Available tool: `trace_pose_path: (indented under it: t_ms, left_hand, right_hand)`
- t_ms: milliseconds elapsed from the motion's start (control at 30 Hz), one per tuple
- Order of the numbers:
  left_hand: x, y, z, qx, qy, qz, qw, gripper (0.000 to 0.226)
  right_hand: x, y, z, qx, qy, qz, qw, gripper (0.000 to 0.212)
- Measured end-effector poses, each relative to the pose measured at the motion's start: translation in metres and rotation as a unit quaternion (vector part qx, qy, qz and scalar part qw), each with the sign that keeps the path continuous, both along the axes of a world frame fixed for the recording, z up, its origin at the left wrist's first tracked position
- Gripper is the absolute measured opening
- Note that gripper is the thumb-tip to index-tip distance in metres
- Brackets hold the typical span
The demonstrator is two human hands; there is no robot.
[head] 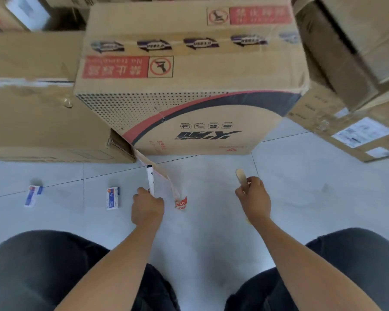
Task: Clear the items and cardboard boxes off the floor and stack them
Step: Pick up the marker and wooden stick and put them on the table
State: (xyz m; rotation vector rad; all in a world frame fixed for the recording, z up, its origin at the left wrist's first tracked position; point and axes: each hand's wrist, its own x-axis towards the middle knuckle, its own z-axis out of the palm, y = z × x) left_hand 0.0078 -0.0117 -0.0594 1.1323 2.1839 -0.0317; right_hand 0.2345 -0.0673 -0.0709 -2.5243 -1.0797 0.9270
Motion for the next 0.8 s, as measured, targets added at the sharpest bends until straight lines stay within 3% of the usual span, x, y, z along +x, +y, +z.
trace_pose_path:
  t_ms: [400,600,800]
  left_hand:
    - [0.043,-0.016,0.326,0.012,-0.003,-0.067,0.998,0.023]
    - [0.102,-0.049,0.472,0.058,-0.119,-0.086,0.988,0.021]
    - [0.146,-0.083,0.564,0.084,-0.23,-0.175,0.954,0.032]
  right_hand:
    - [0.027,-0.053,0.317,0.069,-0.004,-0.077,0.995,0.029]
    - [0.059,-0.093,0.471,0.126,-0.021,-0.121,0.984,0.027]
    - [0.083,-0.148,0.563,0.239,-0.084,-0.178,0.951,0.018]
